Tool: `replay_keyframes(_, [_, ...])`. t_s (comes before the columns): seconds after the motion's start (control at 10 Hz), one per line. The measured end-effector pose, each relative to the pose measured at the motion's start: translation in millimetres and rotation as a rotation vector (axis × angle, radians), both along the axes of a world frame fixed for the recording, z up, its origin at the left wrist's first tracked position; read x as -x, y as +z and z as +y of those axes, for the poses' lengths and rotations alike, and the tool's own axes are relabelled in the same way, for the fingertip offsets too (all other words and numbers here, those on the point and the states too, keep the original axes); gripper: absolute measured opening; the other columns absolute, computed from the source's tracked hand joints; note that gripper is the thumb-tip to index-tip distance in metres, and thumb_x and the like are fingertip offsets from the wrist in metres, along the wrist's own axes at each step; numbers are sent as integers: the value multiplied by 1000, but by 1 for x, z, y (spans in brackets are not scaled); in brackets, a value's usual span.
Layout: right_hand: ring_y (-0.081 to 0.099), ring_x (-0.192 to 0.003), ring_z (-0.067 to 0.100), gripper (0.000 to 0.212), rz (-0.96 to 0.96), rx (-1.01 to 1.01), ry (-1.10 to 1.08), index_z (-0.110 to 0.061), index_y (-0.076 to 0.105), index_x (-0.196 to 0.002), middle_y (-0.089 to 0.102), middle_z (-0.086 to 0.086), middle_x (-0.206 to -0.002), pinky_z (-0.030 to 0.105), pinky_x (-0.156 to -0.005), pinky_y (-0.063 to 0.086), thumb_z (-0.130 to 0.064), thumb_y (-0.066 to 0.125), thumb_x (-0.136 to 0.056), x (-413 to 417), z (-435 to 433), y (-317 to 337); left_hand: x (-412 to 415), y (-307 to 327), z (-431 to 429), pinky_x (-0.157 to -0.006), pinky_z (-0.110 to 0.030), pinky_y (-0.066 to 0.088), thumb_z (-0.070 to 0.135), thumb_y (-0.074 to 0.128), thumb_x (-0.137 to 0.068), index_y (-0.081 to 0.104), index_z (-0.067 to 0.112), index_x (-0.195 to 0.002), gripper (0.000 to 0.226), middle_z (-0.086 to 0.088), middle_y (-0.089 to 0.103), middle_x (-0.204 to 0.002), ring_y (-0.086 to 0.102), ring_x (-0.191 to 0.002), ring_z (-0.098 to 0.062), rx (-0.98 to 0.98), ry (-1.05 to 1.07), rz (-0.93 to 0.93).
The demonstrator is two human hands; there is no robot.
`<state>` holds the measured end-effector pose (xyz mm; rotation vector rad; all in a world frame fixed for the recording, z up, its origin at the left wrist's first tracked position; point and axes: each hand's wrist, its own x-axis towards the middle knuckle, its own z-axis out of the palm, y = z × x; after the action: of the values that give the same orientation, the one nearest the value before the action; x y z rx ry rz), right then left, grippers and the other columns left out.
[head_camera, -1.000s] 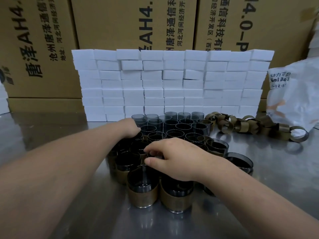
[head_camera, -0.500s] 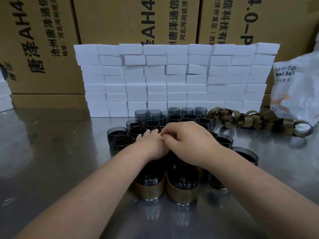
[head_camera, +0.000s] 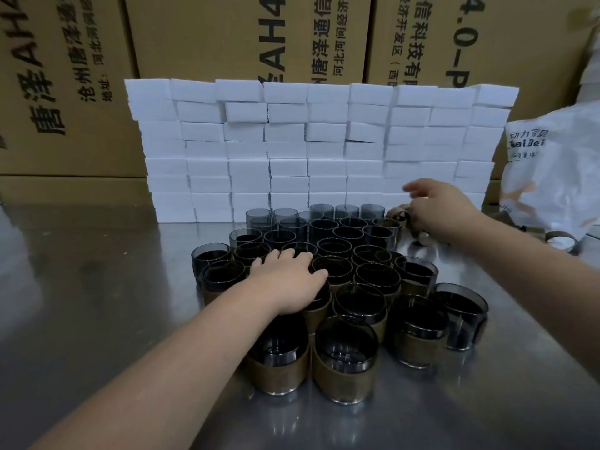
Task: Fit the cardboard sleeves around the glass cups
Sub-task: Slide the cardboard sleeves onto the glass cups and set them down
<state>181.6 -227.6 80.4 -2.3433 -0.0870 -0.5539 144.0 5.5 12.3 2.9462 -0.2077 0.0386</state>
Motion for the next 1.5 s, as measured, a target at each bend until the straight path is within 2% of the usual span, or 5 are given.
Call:
replay_keyframes(0.2, [32, -132, 37, 67, 330, 446, -206, -17, 23, -147, 23, 17, -150, 38, -101, 34, -15, 52, -86, -56, -72, -37, 0, -2, 0, -113, -48, 7, 57, 22, -93, 17, 29, -146, 60, -3, 14, -155, 8, -142, -26, -3, -5, 5])
replay_keyframes(0.6, [1, -143, 28, 87, 312, 1006, -205, -31, 6, -148, -8, 0, -157, 52, -110, 20, -27, 64, -84, -114, -56, -44, -4, -4, -1, -111, -46, 10, 56, 22, -92, 21, 29, -144, 58, -2, 21, -152, 14, -139, -22, -6, -25, -37])
replay_keyframes(0.7, [27, -135, 30, 63, 491, 1081, -226, -20, 20, -147, 8, 9, -155, 39, -107, 32, -19, 50, -92, -113, -55, -58, -4, -4, -1, -112, -46, 8, 55, 22, -92, 22, 29, -144, 58, -2, 21, -152, 13, -140, -22, -2, -26, -35])
replay_keyframes(0.8, [56, -103, 26, 47, 485, 1078, -279, -13, 36, -135, 18, 16, -145, 27, -62, 43, -10, 48, -89, -106, -59, -65, -4, -3, -1, -112, -46, 9, 55, 23, -92, 23, 29, -143, 58, -2, 22, -151, 14, -139, -22, -3, -27, -33])
replay_keyframes(1.5, [48, -66, 16, 30, 202, 747, -184, -21, 53, -85, 34, -1, -80, 25, -54, 37, -44, 70, -75, -80, -75, -41, -4, -3, -1, -111, -46, 12, 56, 25, -91, 22, 30, -144, 59, -2, 23, -151, 16, -139, -23, 8, -15, -41])
